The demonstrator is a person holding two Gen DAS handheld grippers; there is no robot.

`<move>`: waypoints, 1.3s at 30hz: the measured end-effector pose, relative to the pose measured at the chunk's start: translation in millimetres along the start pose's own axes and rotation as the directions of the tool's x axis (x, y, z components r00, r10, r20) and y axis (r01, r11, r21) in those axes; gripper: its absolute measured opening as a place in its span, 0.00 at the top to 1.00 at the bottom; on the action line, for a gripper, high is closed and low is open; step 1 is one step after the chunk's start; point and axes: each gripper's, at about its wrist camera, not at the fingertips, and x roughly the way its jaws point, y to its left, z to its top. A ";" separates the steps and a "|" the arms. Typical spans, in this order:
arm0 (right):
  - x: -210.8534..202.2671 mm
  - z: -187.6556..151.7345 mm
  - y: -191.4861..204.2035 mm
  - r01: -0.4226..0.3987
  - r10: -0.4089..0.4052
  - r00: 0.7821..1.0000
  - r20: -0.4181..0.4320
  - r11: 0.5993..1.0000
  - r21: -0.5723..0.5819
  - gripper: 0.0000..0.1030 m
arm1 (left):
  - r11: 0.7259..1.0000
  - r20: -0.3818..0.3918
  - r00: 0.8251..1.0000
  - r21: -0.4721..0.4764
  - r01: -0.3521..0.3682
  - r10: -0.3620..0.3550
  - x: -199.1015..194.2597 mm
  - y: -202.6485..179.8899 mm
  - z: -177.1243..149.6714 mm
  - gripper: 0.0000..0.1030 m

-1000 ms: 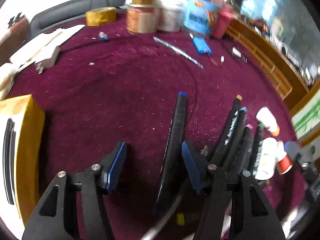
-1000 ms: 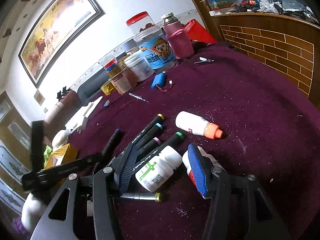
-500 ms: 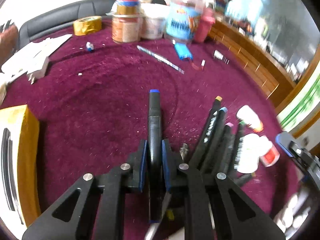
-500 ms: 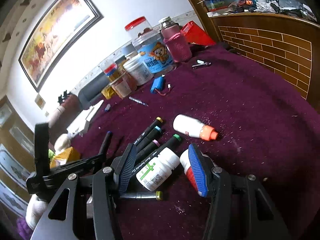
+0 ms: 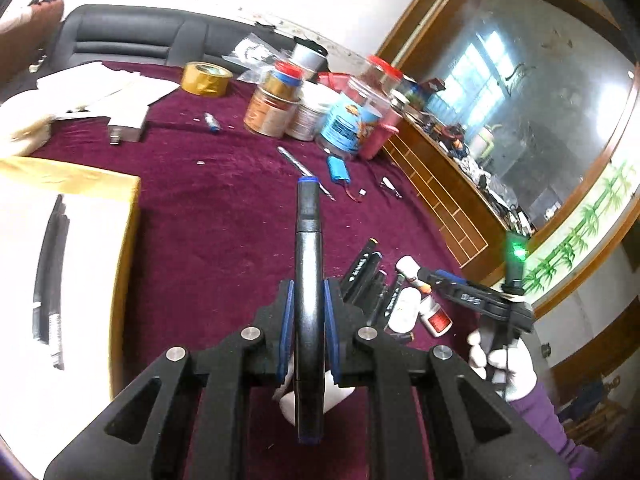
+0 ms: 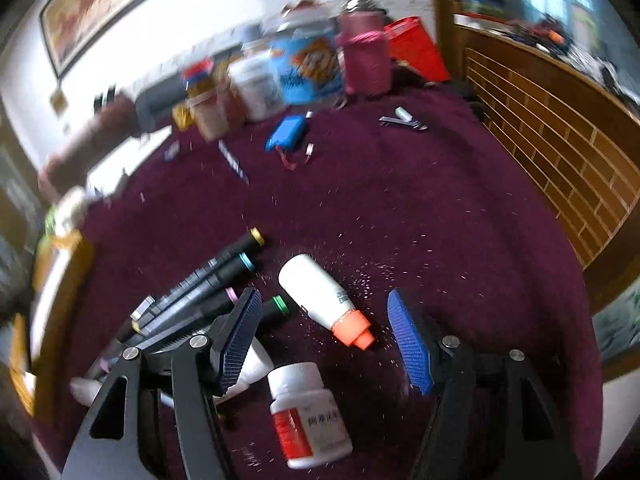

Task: Organize rigid objects

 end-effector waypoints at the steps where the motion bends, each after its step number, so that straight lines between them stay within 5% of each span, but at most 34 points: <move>1: 4.9 0.1 2.0 0.013 -0.013 1.000 -0.011 1.000 -0.018 0.41 | 1.000 0.006 1.000 -0.007 -0.011 0.011 -5.8 4.1 -0.2 0.88; 3: 14.0 1.3 3.3 0.023 -0.024 0.999 -0.033 0.999 -0.041 0.43 | 0.999 0.024 0.999 -0.024 -0.043 0.043 -20.7 16.4 -1.2 0.88; 5: 20.2 1.7 1.4 0.018 -0.021 0.998 -0.056 0.999 -0.044 0.76 | 0.996 0.047 0.995 -0.049 -0.081 0.083 -36.1 31.9 -0.9 0.88; 14: -6.1 8.0 -4.5 -0.048 0.049 0.998 -0.041 0.998 0.035 0.76 | 0.960 0.067 0.974 -0.194 -0.201 0.217 -80.7 113.9 -9.3 0.88; 20: -37.4 22.7 37.5 -0.175 0.176 0.984 -0.018 0.984 0.030 0.76 | 0.937 0.026 0.960 -0.225 -0.266 0.279 -77.6 151.1 -9.9 0.88; 25: -40.7 23.7 103.6 -0.328 0.328 0.942 -0.074 0.945 0.007 0.76 | 0.925 -0.022 0.953 -0.234 -0.299 0.302 -63.2 176.8 -2.0 0.88; 30: -17.5 18.5 185.1 -0.454 0.450 0.874 -0.183 0.891 0.020 0.76 | 0.921 -0.071 0.950 -0.237 -0.311 0.303 -49.5 199.2 11.0 0.88; 36: 22.2 6.8 275.2 -0.493 0.477 0.832 -0.283 0.870 0.016 0.76 | 0.919 -0.112 0.948 -0.236 -0.317 0.298 -30.8 213.6 17.3 0.88; 39: 43.4 3.4 317.0 -0.478 0.455 0.833 -0.314 0.878 0.004 0.75 | 0.918 -0.124 0.948 -0.239 -0.315 0.293 -24.7 217.9 16.7 0.88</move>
